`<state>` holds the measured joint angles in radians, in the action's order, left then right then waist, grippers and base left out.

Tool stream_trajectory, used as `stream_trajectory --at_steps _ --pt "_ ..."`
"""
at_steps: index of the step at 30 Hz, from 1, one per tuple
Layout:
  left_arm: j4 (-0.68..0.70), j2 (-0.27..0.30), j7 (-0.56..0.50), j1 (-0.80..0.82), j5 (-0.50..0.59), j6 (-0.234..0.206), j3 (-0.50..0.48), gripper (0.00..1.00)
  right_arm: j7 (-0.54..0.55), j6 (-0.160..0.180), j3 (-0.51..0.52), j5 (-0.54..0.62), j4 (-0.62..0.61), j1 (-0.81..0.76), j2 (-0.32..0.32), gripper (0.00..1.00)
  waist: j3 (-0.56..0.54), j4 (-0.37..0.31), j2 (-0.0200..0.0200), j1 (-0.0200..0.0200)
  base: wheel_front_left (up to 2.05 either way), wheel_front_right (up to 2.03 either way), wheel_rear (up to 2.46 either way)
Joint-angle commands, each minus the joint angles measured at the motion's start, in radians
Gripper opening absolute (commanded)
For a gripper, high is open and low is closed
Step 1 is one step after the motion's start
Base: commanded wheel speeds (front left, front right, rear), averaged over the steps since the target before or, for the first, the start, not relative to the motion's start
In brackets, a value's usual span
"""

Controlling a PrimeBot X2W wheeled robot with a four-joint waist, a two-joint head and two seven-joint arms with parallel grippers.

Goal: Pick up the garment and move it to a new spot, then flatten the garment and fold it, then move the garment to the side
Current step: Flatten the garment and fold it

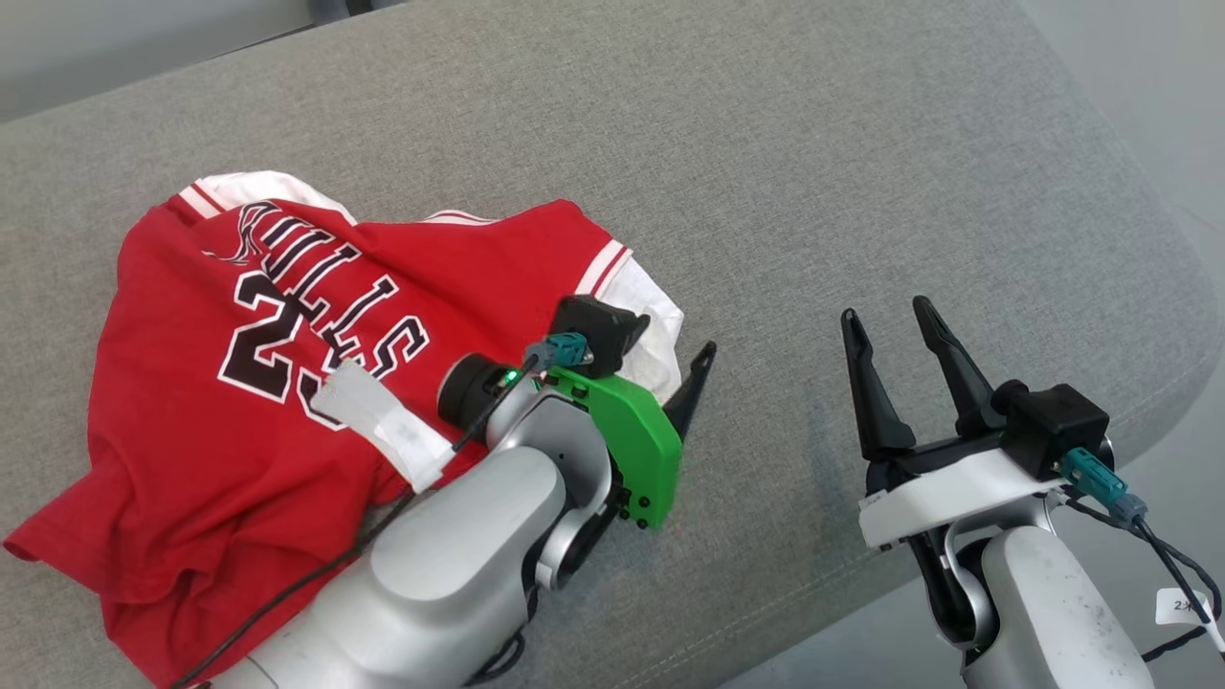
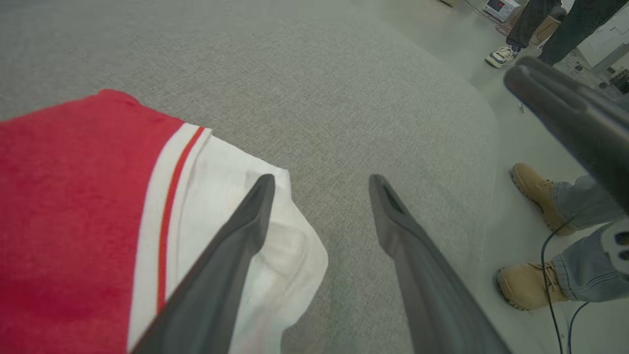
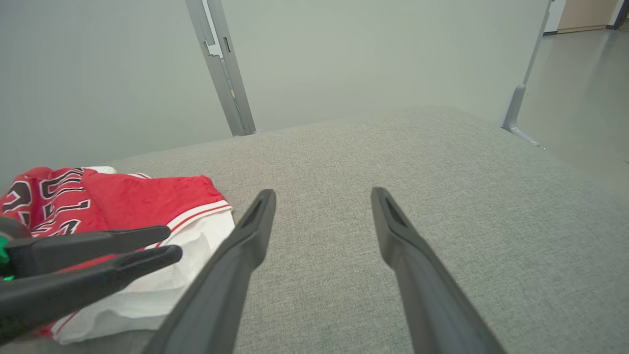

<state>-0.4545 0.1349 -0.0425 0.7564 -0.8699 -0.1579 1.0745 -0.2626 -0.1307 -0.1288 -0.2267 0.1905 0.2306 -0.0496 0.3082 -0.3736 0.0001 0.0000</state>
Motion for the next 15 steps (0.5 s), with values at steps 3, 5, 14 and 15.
stream_trajectory --at_steps 3,5,14,15 --pt "-0.008 0.022 -0.023 0.016 -0.017 -0.011 -0.015 1.00 -0.003 0.000 0.002 0.003 0.000 -0.010 -0.002 1.00 0.001 0.000 -0.0001 0.0000 0.00 0.00 0.00" --pt "-0.024 0.030 -0.044 0.018 -0.036 -0.005 -0.024 1.00 -0.003 0.000 -0.004 0.001 0.000 -0.005 -0.002 1.00 0.003 -0.003 -0.0001 0.0000 0.00 0.00 0.00" --pt "-0.122 0.021 -0.098 0.039 -0.078 0.038 -0.027 1.00 -0.003 0.000 -0.017 -0.012 -0.002 0.010 -0.002 1.00 0.024 -0.049 -0.0001 0.0000 0.00 0.00 0.00" --pt "-0.127 0.016 -0.100 0.037 -0.083 0.046 -0.027 1.00 -0.003 0.000 -0.016 -0.014 -0.004 0.007 -0.002 1.00 0.026 -0.053 -0.0001 0.0000 0.00 0.00 0.00"
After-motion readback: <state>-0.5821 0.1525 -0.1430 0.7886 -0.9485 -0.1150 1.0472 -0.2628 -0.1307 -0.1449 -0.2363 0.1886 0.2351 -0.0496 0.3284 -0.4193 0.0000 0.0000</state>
